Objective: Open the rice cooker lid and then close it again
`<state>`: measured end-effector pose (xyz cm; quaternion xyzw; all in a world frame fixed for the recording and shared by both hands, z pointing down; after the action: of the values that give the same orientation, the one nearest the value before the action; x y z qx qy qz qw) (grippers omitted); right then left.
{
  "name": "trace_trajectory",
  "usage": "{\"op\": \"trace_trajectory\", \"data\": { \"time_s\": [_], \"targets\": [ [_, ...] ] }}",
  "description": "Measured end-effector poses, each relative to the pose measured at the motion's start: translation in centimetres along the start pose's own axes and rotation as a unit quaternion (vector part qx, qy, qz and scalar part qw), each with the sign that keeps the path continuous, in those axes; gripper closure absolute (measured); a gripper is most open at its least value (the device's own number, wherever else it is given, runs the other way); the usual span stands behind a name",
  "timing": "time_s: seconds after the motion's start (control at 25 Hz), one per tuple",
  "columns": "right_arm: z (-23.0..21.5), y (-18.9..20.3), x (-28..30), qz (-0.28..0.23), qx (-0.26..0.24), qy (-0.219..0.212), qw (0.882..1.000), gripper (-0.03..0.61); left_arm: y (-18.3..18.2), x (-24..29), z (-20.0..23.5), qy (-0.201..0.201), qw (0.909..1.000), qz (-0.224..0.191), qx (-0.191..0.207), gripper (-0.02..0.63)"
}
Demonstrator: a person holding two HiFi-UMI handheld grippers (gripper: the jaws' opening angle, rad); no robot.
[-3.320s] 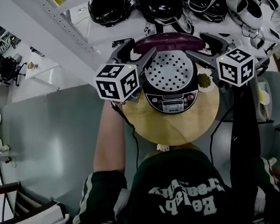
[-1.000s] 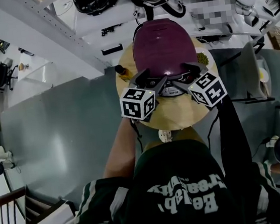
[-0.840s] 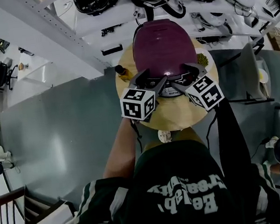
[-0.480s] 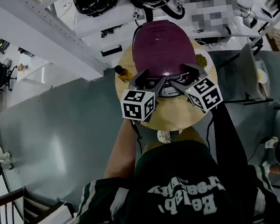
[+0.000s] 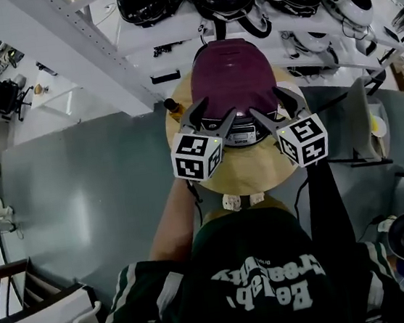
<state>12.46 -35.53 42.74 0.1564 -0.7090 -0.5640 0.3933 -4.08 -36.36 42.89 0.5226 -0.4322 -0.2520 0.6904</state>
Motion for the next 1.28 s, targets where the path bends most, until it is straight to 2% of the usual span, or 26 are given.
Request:
{"op": "trace_trajectory", "data": {
  "time_s": [0.16,0.4,0.64,0.84,0.92,1.0,1.08,1.16,1.2,1.24,1.28],
  "targets": [
    [-1.3,-2.2,-1.6,-0.048,-0.009,0.005,0.999,0.227,-3.0,-0.7,-1.2,-0.036,0.9982,-0.044,0.019,0.322],
    [-3.1,-3.8,-4.4,-0.106,-0.026,-0.002,0.994,0.212,-5.7,-1.4,-4.0,-0.088,0.9907,-0.096,0.040,0.322],
    [-3.9,-2.9,-5.9,-0.110,-0.037,-0.028,0.993,0.207,-6.1,-1.6,-6.5,-0.119,0.9851,-0.117,0.043,0.322],
    [-3.5,-2.2,-6.6,-0.106,-0.047,-0.047,0.992,0.210,-6.0,-2.0,-8.4,-0.117,0.9847,-0.122,0.043,0.322],
    [-3.4,-2.1,-6.9,-0.105,-0.049,-0.049,0.992,0.233,-5.9,-2.3,-8.8,-0.122,0.9838,-0.123,0.045,0.326],
    [-3.2,-1.8,-7.2,-0.104,-0.052,-0.051,0.992,0.281,-5.7,-2.6,-9.0,-0.134,0.9817,-0.127,0.046,0.372],
    [-3.2,-1.5,-7.6,-0.102,-0.052,-0.046,0.992,0.368,-5.6,-2.9,-9.3,-0.144,0.9796,-0.132,0.044,0.418],
    [-3.4,-1.4,-8.0,-0.097,-0.048,-0.039,0.993,0.487,-5.6,-3.2,-9.6,-0.152,0.9772,-0.140,0.049,0.456],
    [-3.4,-1.4,-8.2,-0.095,-0.046,-0.037,0.994,0.551,-5.6,-3.5,-9.7,-0.157,0.9756,-0.143,0.056,0.513],
    [-3.4,-1.5,-8.4,-0.095,-0.044,-0.036,0.994,0.575,-5.6,-3.7,-9.9,-0.161,0.9740,-0.146,0.064,0.614],
    [-3.5,-1.5,-8.6,-0.098,-0.043,-0.035,0.994,0.575,-5.5,-3.9,-9.9,-0.165,0.9728,-0.146,0.070,0.614]
  ]
}}
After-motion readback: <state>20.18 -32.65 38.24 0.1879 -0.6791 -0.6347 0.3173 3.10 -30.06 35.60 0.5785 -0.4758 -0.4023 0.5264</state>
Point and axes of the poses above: the fingertips, and each gripper's own axes: x forward along the fingers, z to its left, y out of its underside, the point moved 6 cm from there along -x, backward along the fingers, and after that the axes turned 9 degrees about -y, right-handed, at the moved point
